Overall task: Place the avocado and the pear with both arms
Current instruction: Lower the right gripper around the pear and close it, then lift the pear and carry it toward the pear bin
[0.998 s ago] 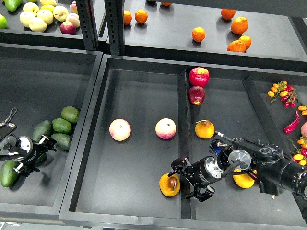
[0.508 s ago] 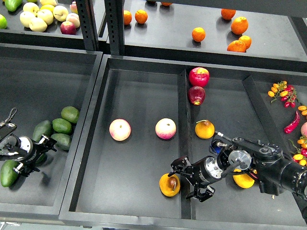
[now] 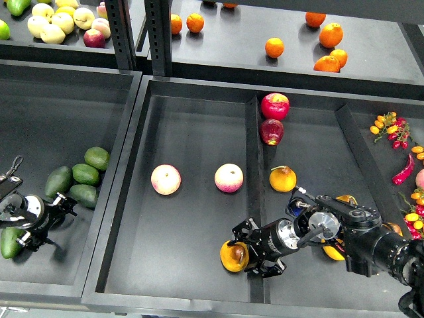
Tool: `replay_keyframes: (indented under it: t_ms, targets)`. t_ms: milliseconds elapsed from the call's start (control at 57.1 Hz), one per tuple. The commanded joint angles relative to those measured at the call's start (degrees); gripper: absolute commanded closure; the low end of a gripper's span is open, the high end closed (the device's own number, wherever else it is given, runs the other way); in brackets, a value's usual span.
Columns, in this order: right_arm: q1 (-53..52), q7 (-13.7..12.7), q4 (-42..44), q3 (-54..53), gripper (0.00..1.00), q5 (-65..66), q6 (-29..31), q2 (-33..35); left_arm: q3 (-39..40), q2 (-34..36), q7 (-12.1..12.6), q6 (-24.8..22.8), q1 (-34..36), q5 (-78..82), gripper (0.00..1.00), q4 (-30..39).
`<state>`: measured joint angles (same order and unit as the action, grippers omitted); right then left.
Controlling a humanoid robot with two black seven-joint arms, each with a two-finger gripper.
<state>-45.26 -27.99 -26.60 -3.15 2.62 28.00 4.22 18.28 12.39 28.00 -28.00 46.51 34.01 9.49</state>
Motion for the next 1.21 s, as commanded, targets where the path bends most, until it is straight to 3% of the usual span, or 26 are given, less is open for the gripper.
replay_keyframes:
  t_ms: [0, 753, 1190]
  targets:
    - [0.3, 0.0, 0.8, -0.9, 0.36, 0.0, 0.0, 0.0, 0.0, 0.0, 0.0, 0.0, 0.0, 0.0, 0.08, 0.0]
    - [3.2, 0.0, 5.6, -7.6, 0.67, -0.6, 0.0, -3.6, 0.0, -0.1, 0.0, 0.0, -1.1, -0.1, 0.08, 0.0]
    - [-0.1, 0.0, 4.9, -9.0, 0.73, -5.1, 0.0, -2.2, 0.2, -0.1, 0.0, 0.0, -1.1, -0.1, 0.08, 0.0]
